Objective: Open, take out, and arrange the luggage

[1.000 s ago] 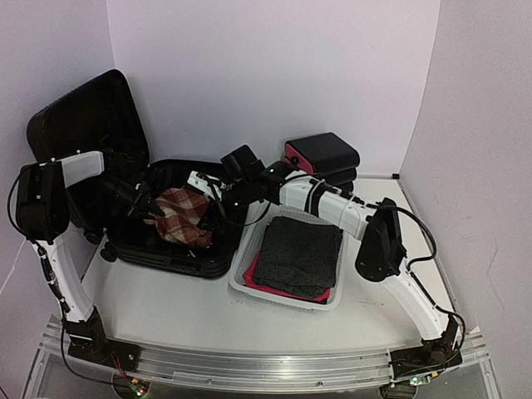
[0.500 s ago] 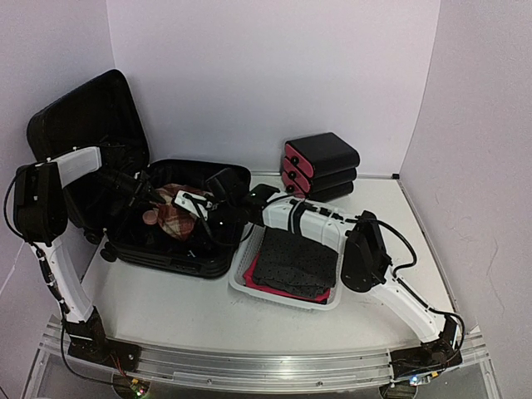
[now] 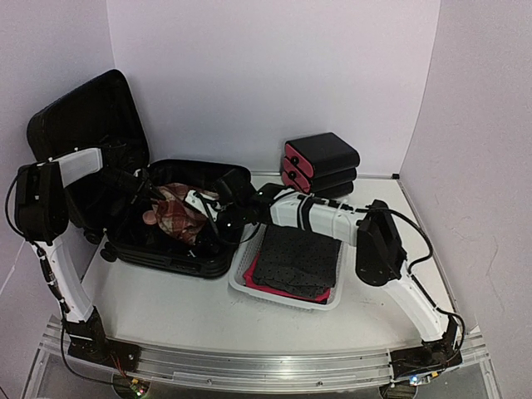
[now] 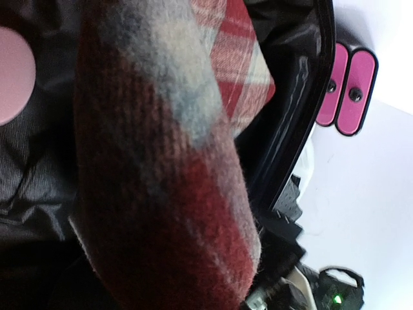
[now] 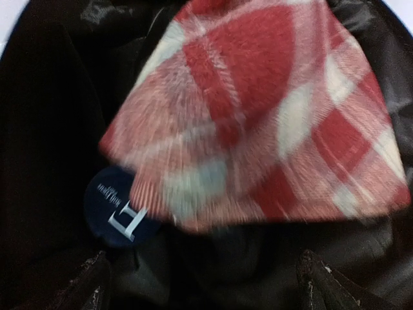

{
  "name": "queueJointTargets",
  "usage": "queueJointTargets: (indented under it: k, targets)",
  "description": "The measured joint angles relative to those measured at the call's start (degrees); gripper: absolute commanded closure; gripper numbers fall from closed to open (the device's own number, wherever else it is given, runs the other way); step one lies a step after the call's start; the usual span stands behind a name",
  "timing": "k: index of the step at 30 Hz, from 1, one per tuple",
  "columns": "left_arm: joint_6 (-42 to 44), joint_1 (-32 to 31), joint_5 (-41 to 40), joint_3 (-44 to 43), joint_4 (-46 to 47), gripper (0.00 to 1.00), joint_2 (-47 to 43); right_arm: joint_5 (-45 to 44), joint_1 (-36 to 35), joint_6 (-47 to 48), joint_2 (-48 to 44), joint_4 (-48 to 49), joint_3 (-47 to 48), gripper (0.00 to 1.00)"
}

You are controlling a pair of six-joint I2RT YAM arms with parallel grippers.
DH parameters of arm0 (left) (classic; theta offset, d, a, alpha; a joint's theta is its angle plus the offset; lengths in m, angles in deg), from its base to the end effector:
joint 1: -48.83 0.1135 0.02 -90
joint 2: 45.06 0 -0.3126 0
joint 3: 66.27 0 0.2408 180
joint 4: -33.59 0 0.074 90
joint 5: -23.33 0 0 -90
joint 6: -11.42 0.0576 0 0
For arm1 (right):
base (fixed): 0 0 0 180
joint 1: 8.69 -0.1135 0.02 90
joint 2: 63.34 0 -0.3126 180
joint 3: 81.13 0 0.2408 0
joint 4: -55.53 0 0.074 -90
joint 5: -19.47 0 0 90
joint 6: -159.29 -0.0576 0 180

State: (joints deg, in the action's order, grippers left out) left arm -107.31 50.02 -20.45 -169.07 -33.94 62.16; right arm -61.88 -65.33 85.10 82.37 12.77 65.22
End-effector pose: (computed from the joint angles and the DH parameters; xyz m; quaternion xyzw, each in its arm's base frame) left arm 0.3887 -0.0335 0.2853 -0.1750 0.8935 -0.4108 0.0479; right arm 0.3316 0.5194 0.2045 -0.5633 0.7171 0.2057 0.3552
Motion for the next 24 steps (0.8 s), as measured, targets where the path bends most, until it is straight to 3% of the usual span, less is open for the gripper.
queueJointTargets:
  k: [11,16,24]
  targets:
    - [-4.7,0.0,-1.9,-4.4,7.6,0.98,7.6,-0.8,0.1,-3.7,-23.0,-0.9,-15.6,0.02]
    - [-3.0,0.0,-5.8,-4.0,8.0,0.81,7.9,-2.4,0.1,-3.7,-30.3,-1.3,-22.1,0.02]
    - [2.9,-0.1,-15.1,3.5,7.7,0.47,1.4,-4.4,0.1,-3.4,-32.4,-3.0,-26.5,0.02]
